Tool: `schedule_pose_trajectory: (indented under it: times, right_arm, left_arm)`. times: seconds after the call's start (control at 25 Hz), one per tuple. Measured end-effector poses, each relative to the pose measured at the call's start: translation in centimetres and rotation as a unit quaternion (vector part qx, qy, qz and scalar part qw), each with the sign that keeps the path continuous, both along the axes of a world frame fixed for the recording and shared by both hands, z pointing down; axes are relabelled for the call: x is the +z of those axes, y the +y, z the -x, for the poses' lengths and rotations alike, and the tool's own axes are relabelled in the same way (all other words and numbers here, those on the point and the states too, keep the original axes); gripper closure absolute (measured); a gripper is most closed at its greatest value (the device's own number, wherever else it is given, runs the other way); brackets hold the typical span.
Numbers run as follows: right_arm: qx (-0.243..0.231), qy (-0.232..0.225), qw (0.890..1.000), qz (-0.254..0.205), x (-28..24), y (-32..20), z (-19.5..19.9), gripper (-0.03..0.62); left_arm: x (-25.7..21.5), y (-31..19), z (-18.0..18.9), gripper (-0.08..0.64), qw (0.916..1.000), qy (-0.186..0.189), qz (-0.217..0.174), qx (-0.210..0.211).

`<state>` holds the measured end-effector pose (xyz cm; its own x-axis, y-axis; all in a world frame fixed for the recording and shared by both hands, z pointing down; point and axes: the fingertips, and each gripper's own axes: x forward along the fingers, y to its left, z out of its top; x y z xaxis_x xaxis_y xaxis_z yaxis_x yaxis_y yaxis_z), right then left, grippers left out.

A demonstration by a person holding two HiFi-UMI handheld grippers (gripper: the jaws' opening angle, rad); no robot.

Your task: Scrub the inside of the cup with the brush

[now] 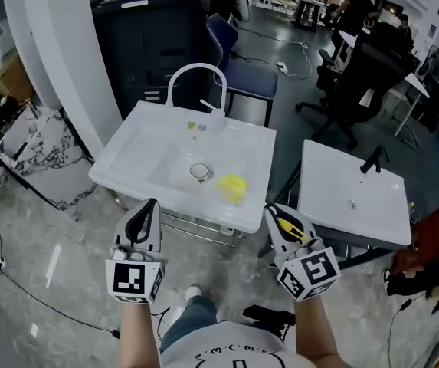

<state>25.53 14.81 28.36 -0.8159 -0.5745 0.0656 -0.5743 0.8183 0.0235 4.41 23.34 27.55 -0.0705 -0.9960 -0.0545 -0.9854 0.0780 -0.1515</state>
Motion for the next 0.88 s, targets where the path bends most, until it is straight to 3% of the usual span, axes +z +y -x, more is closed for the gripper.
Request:
schedule_pose_trajectory:
  times: [0.28, 0.88]
  right_arm:
    - [0.02, 0.008, 1.0, 0.0, 0.3, -2.6, 6.4, 0.551]
    - [0.051, 0.019, 0.997, 0.046, 3.9, -11.5, 11.3, 0.551]
  left_arm:
    - [1.4, -3.5, 5.8, 0.545, 0.9993, -0.002, 0.023, 0.03]
    - [5.4, -11.9, 11.7, 0.543, 0.9957, 0.03, 0.065, 0.057]
